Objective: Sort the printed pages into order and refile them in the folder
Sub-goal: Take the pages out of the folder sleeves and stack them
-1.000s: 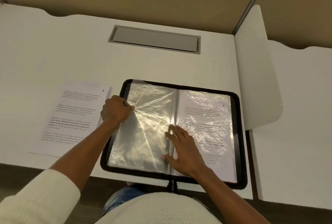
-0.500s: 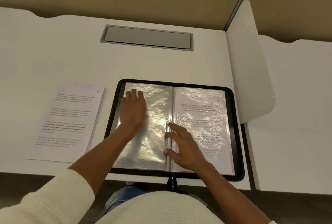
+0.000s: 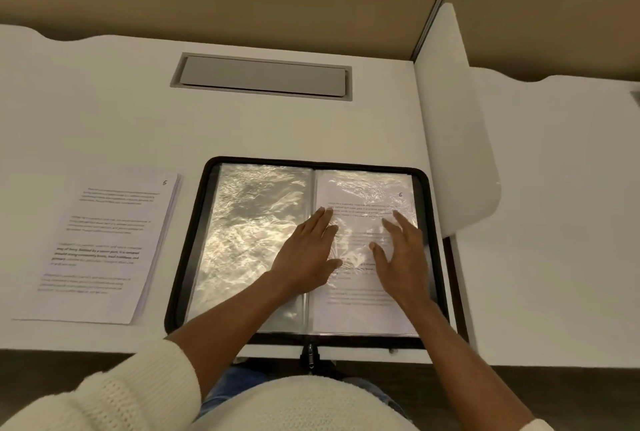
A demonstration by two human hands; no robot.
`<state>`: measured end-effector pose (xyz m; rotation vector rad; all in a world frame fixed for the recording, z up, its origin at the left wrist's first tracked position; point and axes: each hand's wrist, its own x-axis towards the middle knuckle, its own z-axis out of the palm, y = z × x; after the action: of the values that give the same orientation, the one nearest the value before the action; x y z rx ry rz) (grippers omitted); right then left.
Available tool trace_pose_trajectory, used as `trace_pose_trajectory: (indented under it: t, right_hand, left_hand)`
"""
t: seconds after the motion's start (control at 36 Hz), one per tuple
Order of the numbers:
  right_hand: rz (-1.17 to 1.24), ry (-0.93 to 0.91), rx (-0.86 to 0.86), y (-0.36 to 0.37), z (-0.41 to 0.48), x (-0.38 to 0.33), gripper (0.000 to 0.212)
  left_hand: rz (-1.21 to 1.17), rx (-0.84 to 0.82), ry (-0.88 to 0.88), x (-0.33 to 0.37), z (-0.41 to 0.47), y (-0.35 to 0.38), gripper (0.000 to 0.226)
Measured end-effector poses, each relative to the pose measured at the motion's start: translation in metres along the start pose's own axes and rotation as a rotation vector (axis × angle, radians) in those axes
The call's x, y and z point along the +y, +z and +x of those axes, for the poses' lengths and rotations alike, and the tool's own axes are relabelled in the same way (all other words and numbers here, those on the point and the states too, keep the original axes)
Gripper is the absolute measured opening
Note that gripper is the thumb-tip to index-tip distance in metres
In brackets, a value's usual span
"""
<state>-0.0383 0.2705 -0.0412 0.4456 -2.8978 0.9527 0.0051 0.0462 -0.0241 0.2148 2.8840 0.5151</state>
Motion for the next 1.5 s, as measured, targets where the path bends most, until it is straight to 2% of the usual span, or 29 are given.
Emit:
trace_pose_trajectory:
  t: [0.14,0.25,0.33,0.44,0.56,0.61,0.72,0.83,0.92,1.03,1.11,1.17,1.25,1.31,1.36,1.44,1.5]
  right_hand:
    - [-0.075,0.089,-0.014,-0.014,0.031,0.028,0.063]
    - [-0.136,0.092,-0.061,-0.02,0.059,0.035,0.073]
    - [-0.219,0.087,-0.101,-0.019,0.076,0.035,0.072]
    - [-0.255,0.048,-0.094,-0.012,0.087,0.037,0.055]
    - [-0.121,0.007,0.033,-0.012,0.085,0.028,0.029]
    - [-0.001,0.045,0.087,-0.016,0.081,0.018,0.022]
    - [0.204,0.119,0.104,-0.026,0.077,0.003,0.024]
    - [0.339,0.172,0.054,-0.034,0.079,-0.006,0.028]
    - [0.359,0.169,0.051,-0.041,0.08,-0.013,0.019]
    - [0.361,0.078,0.057,-0.048,0.082,-0.018,0.021]
    - [0.347,0.019,0.046,-0.05,0.081,-0.018,0.029]
    - [0.339,0.002,0.03,-0.051,0.081,-0.018,0.032]
    - [0.339,0.043,-0.011,-0.052,0.083,-0.018,0.041]
    - [0.361,0.087,-0.06,-0.054,0.087,-0.019,0.05]
    - [0.409,0.135,-0.119,-0.058,0.092,-0.022,0.062]
    - [0.483,0.192,-0.156,-0.063,0.105,-0.032,0.074]
    - [0.472,0.208,-0.178,-0.067,0.117,-0.041,0.073]
  left_hand:
    - [0.026,-0.046,-0.005,0.0,0.003,0.0,0.078]
    - [0.083,-0.072,-0.012,0.004,0.008,-0.002,0.079]
    - [0.115,-0.091,-0.021,0.008,0.01,-0.004,0.078]
    - [0.104,-0.093,-0.043,0.01,0.011,-0.007,0.079]
    - [0.135,-0.108,-0.062,0.014,0.014,-0.01,0.082]
    - [0.108,-0.105,-0.09,0.017,0.016,-0.011,0.079]
    - [-0.136,0.046,-0.189,0.026,0.025,-0.012,0.052]
    - [-0.491,0.271,-0.449,0.042,0.048,-0.027,0.035]
    - [-0.866,0.295,-0.653,0.051,0.068,-0.051,0.052]
    - [-1.343,0.159,-0.898,0.054,0.094,-0.077,0.079]
    - [-1.4,0.035,-0.982,0.049,0.108,-0.087,0.082]
    - [-1.374,0.013,-1.007,0.047,0.115,-0.09,0.064]
    - [-1.362,0.082,-1.031,0.048,0.118,-0.092,0.023]
    - [-1.347,0.143,-1.054,0.048,0.117,-0.088,0.014]
    - [-1.345,0.21,-1.082,0.048,0.116,-0.082,0.021]
    - [-1.398,0.32,-1.1,0.049,0.114,-0.073,0.068]
    - [-1.413,0.407,-1.092,0.049,0.113,-0.066,0.085]
